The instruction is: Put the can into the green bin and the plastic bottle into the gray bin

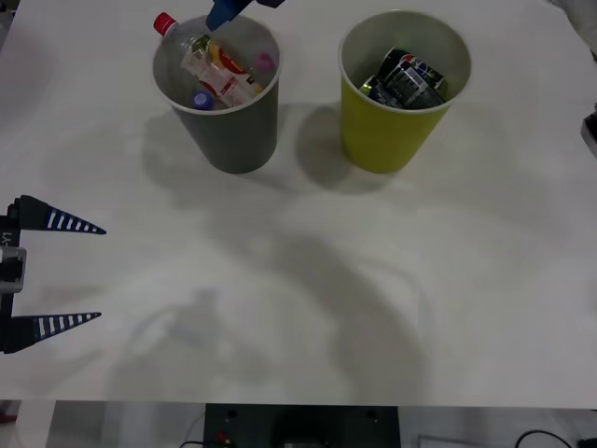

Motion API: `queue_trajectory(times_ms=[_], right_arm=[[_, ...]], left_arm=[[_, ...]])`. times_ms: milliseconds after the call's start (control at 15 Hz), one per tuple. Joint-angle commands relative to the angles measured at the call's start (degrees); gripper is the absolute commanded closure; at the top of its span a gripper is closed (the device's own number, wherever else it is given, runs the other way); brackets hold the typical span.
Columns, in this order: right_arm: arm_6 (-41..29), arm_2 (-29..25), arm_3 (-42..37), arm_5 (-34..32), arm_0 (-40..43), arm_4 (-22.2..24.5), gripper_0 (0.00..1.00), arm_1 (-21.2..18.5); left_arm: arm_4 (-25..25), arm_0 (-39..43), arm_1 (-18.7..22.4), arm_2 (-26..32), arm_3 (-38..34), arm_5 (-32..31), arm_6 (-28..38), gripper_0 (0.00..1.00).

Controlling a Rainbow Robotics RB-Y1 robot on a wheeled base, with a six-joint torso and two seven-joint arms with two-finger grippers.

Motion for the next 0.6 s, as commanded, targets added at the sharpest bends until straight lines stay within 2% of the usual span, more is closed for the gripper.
queue_trajectory(times_ms=[67, 333, 600], right_arm=[[0.06, -3.98, -6.99, -4.73, 3.81, -0.42, 0.00, -3.96], [0.50, -10.49, -18.42, -8.78, 11.72, -1.48, 0.00, -9.59], [2.08, -16.90, -32.48, -8.95, 23.41, -2.36, 0.00, -15.83]], left_arm=[[0.00, 0.00, 0.00, 0.00, 0.00, 0.00, 0.00, 0.02], [0.00, 0.00, 0.00, 0.00, 0.00, 0.00, 0.00, 0.02], [0.00, 0.00, 0.00, 0.00, 0.00, 0.00, 0.00, 0.02]])
